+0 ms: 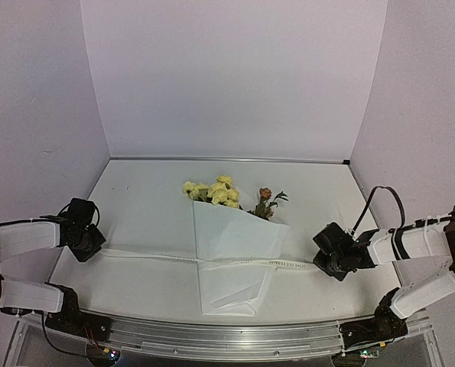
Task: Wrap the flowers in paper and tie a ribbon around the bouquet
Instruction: Tie the ribbon around the folded bouquet.
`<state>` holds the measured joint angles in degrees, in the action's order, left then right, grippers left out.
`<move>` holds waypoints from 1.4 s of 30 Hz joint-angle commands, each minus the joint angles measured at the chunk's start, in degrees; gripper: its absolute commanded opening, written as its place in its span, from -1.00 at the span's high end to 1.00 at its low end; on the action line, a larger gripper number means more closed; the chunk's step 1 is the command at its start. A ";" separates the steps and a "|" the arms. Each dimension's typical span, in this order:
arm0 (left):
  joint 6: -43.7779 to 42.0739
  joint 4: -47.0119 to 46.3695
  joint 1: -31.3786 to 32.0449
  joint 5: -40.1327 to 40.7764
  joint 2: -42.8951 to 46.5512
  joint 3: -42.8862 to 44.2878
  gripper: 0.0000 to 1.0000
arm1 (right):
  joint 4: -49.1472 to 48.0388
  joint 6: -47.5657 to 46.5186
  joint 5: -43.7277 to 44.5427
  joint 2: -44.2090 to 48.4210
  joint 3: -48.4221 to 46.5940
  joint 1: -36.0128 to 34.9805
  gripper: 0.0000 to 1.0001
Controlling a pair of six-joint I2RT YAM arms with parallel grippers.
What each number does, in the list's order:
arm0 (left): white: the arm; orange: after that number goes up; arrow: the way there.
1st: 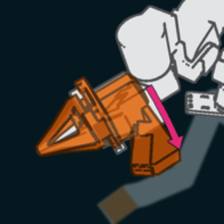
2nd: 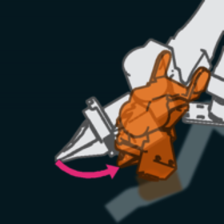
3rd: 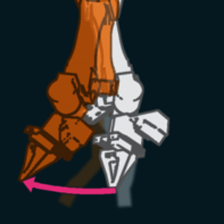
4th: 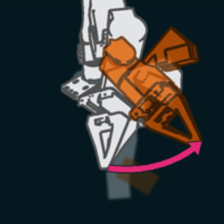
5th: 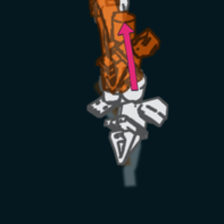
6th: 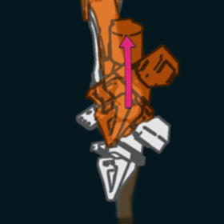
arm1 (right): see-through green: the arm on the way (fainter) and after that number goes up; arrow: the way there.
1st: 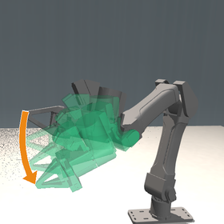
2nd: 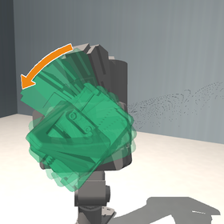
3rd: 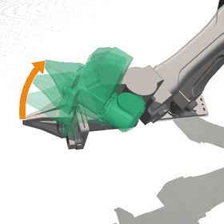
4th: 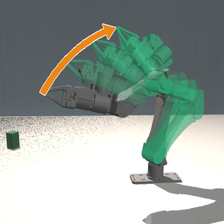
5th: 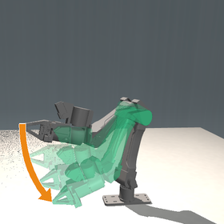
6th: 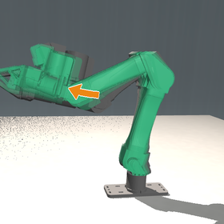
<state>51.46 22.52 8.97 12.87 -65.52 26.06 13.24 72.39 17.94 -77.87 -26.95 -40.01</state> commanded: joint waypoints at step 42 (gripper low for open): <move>22.20 -9.84 11.63 -16.68 4.71 6.11 -0.49 | 1.36 -10.48 -10.28 -0.16 -9.92 6.08 0.29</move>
<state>61.52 19.68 9.79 -4.14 -59.65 30.80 13.75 60.58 6.36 -82.77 -39.05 -34.09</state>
